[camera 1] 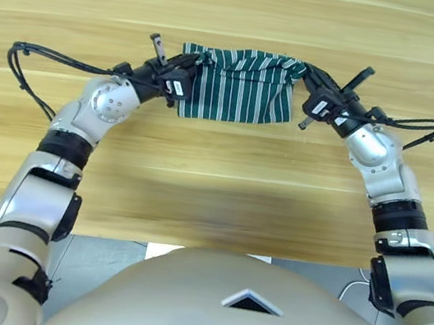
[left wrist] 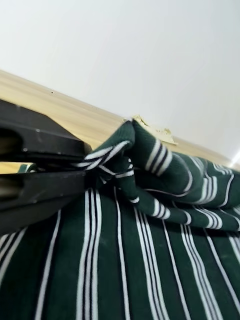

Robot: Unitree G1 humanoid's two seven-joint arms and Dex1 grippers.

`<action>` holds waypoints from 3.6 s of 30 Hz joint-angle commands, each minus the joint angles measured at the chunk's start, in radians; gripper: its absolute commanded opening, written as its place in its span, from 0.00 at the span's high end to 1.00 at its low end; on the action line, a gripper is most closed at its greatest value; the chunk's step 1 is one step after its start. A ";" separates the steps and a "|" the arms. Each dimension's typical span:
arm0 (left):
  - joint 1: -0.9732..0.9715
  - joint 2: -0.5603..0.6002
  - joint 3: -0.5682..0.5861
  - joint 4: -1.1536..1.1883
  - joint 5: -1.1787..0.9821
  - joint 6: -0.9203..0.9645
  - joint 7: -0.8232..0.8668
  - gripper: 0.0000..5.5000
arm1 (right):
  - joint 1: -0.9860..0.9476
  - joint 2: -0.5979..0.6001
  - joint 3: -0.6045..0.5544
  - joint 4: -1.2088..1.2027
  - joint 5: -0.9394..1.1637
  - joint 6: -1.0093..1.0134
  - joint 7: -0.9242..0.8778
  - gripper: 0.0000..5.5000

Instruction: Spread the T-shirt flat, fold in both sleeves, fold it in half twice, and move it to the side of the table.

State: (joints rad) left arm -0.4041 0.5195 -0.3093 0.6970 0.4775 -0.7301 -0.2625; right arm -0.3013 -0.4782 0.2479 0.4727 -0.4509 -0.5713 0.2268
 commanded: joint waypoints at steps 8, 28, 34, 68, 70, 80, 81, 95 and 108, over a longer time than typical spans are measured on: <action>-0.075 -0.045 -0.024 0.221 0.012 -0.005 0.059 0.74 | -0.092 0.039 0.034 0.081 -0.045 0.019 -0.058 0.71; -0.321 -0.119 -0.047 0.540 0.083 0.077 0.368 0.62 | -0.081 0.095 0.155 0.228 -0.107 0.002 -0.104 0.52; -0.316 -0.099 -0.019 0.519 0.083 0.080 0.539 0.62 | -0.025 0.083 0.151 0.148 -0.064 -0.035 -0.075 0.52; -0.065 -0.114 0.433 0.257 -0.461 -0.211 0.537 0.62 | -0.521 0.405 -0.124 0.831 0.445 0.480 0.134 0.52; -0.051 -0.122 0.450 0.247 -0.478 -0.198 0.512 0.62 | -0.529 0.397 -0.165 0.866 0.447 0.528 0.082 0.52; -0.024 -0.155 0.517 0.268 -0.524 -0.185 0.438 0.62 | -0.485 0.179 -0.696 0.884 0.787 0.656 -0.259 0.52; -0.020 -0.161 0.520 0.272 -0.524 -0.181 0.434 0.62 | -0.467 0.144 -0.730 0.883 0.804 0.654 -0.292 0.52; -0.021 -0.366 0.407 0.370 -0.462 -0.063 0.301 0.62 | -0.289 -0.006 -0.801 0.851 0.719 0.420 -0.568 0.52; -0.223 -0.432 0.326 0.466 -0.338 0.047 0.419 0.39 | -0.512 0.543 -0.207 0.772 0.194 0.043 -0.643 0.51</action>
State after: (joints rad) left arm -0.6172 0.0965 0.0191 1.1274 0.1244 -0.7087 0.1148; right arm -0.7977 0.0498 0.0343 1.1986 -0.2594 -0.5728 -0.4530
